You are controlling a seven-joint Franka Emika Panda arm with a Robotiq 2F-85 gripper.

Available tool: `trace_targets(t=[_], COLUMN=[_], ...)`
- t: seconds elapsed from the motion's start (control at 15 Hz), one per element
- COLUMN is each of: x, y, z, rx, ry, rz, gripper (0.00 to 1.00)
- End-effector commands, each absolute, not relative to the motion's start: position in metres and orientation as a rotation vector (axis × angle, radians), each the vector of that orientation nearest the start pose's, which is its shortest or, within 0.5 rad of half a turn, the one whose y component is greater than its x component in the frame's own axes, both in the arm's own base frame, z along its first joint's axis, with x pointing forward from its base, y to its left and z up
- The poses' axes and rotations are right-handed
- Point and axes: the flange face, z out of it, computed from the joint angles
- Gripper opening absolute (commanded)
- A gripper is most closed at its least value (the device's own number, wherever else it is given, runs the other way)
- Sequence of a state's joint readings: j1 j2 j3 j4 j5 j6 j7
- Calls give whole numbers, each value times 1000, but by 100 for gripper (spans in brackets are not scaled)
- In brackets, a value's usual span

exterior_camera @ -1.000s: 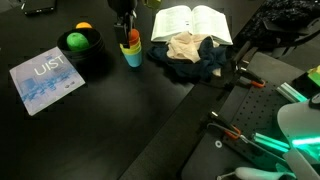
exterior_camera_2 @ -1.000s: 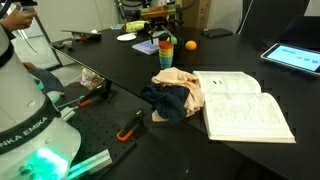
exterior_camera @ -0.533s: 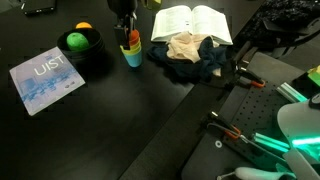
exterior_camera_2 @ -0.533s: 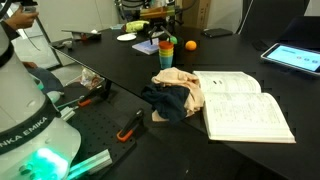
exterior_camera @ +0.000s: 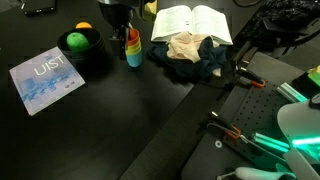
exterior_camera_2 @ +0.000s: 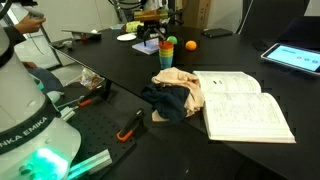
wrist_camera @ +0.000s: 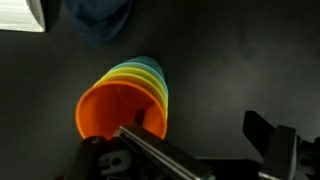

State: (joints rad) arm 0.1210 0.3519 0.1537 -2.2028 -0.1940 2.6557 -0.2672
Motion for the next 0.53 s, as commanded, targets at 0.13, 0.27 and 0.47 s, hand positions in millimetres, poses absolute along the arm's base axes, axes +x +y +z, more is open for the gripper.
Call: trace_targets(t=[0.13, 0.27, 0.47], x=[546, 540, 542], y=[166, 162, 161], z=[211, 210, 203], rx=[-2990, -2987, -2987], ry=[-1069, -1078, -1072], rz=[-130, -114, -101], gripper=[100, 100, 100])
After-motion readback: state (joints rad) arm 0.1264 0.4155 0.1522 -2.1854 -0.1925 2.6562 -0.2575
